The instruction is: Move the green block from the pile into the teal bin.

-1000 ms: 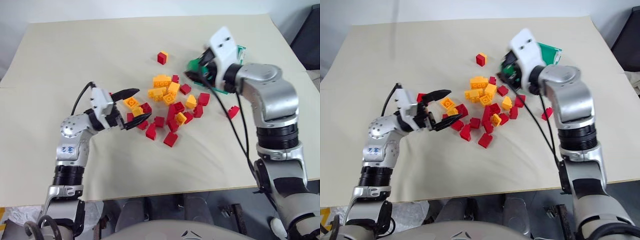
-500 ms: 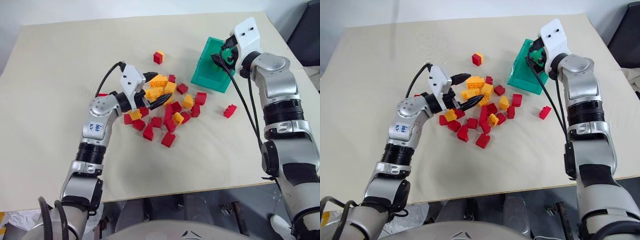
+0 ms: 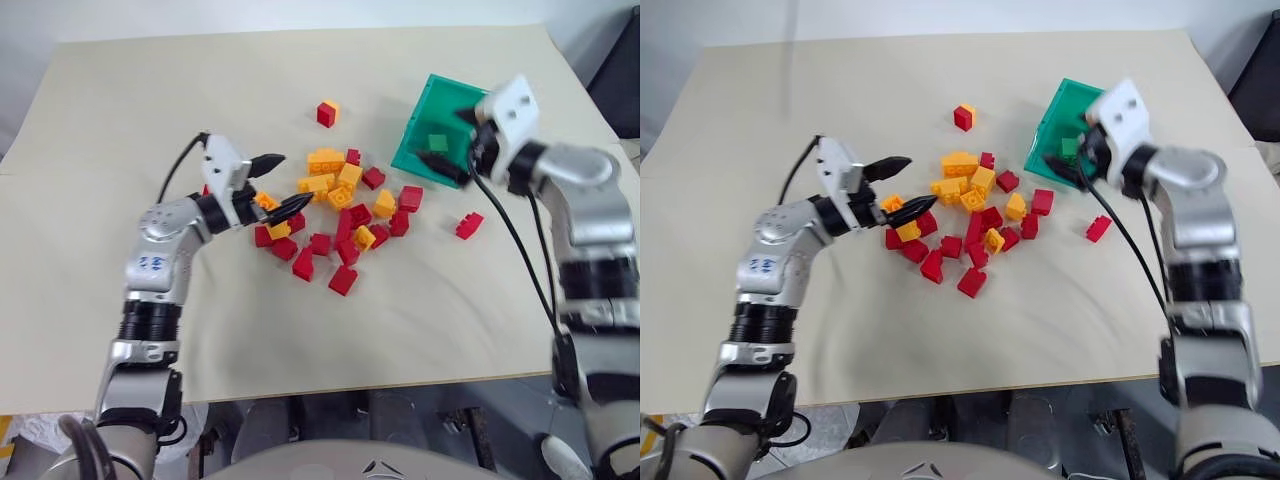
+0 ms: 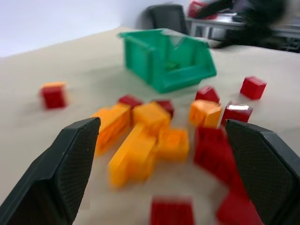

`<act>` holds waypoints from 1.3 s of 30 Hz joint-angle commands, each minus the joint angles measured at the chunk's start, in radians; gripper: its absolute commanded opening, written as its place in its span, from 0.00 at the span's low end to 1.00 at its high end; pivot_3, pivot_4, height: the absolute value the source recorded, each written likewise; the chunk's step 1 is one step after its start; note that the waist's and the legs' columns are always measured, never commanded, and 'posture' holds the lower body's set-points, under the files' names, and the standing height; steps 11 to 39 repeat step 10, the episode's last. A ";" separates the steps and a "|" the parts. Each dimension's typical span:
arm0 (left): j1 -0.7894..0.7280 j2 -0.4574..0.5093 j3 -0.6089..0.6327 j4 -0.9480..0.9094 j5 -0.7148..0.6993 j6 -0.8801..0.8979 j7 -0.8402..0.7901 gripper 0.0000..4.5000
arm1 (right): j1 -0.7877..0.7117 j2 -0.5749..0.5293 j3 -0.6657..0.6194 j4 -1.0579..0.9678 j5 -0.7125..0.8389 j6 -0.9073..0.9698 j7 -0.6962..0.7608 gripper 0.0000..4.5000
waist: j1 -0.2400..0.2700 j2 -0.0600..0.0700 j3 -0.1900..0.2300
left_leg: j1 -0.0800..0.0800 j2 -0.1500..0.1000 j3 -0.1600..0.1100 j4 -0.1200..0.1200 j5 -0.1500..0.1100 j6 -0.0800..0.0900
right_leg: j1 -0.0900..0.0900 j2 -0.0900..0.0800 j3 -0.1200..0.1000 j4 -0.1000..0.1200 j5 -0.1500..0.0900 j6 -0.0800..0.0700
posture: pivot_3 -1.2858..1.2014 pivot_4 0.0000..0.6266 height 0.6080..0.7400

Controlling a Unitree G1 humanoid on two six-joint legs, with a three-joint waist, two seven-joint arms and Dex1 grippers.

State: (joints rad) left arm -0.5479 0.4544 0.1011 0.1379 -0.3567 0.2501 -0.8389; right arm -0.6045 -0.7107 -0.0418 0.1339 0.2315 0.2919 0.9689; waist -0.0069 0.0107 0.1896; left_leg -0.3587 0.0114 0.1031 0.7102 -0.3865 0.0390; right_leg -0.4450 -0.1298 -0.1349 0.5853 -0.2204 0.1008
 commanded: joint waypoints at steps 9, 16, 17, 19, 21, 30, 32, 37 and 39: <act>0.360 0.244 0.244 -0.033 -0.106 -0.117 -0.222 1.00 | 0.415 -0.120 -0.245 -0.108 0.209 -0.103 0.242 1.00 | 0.003 0.000 0.000 | 0.006 0.002 0.004 0.005 -0.001 0.000 | 0.002 -0.001 0.004 0.002 0.002 -0.002 | 0.52 0.24 1.00; 0.380 0.249 0.258 -0.021 -0.097 -0.156 -0.232 1.00 | 0.425 -0.114 -0.246 -0.109 0.207 -0.105 0.231 1.00 | 0.003 0.000 0.000 | 0.006 0.002 0.004 0.005 -0.002 0.000 | 0.002 -0.002 0.005 0.001 0.003 -0.003 | 0.52 0.24 1.00; 0.380 0.249 0.258 -0.021 -0.097 -0.156 -0.232 1.00 | 0.425 -0.114 -0.246 -0.109 0.207 -0.105 0.231 1.00 | 0.003 0.000 0.000 | 0.006 0.002 0.004 0.005 -0.002 0.000 | 0.002 -0.002 0.005 0.001 0.003 -0.003 | 0.52 0.24 1.00; 0.380 0.249 0.258 -0.021 -0.097 -0.156 -0.232 1.00 | 0.425 -0.114 -0.246 -0.109 0.207 -0.105 0.231 1.00 | 0.003 0.000 0.000 | 0.006 0.002 0.004 0.005 -0.002 0.000 | 0.002 -0.002 0.005 0.001 0.003 -0.003 | 0.52 0.24 1.00; 0.380 0.249 0.258 -0.021 -0.097 -0.156 -0.232 1.00 | 0.425 -0.114 -0.246 -0.109 0.207 -0.105 0.231 1.00 | 0.003 0.000 0.000 | 0.006 0.002 0.004 0.005 -0.002 0.000 | 0.002 -0.002 0.005 0.001 0.003 -0.003 | 0.52 0.24 1.00; 0.380 0.249 0.258 -0.021 -0.097 -0.156 -0.232 1.00 | 0.425 -0.114 -0.246 -0.109 0.207 -0.105 0.231 1.00 | 0.003 0.000 0.000 | 0.006 0.002 0.004 0.005 -0.002 0.000 | 0.002 -0.002 0.005 0.001 0.003 -0.003 | 0.52 0.24 1.00; 0.380 0.249 0.258 -0.021 -0.097 -0.156 -0.232 1.00 | 0.425 -0.114 -0.246 -0.109 0.207 -0.105 0.231 1.00 | 0.003 0.000 0.000 | 0.006 0.002 0.004 0.005 -0.002 0.000 | 0.002 -0.002 0.005 0.001 0.003 -0.003 | 0.52 0.24 1.00; 0.380 0.249 0.258 -0.021 -0.097 -0.156 -0.232 1.00 | 0.425 -0.114 -0.246 -0.109 0.207 -0.105 0.231 1.00 | 0.003 0.000 0.000 | 0.006 0.002 0.004 0.005 -0.002 0.000 | 0.002 -0.002 0.005 0.001 0.003 -0.003 | 0.52 0.24 1.00; 0.380 0.249 0.258 -0.021 -0.097 -0.156 -0.232 1.00 | 0.425 -0.114 -0.246 -0.109 0.207 -0.105 0.231 1.00 | 0.003 0.000 0.000 | 0.006 0.002 0.004 0.005 -0.002 0.000 | 0.002 -0.002 0.005 0.001 0.003 -0.003 | 0.52 0.24 1.00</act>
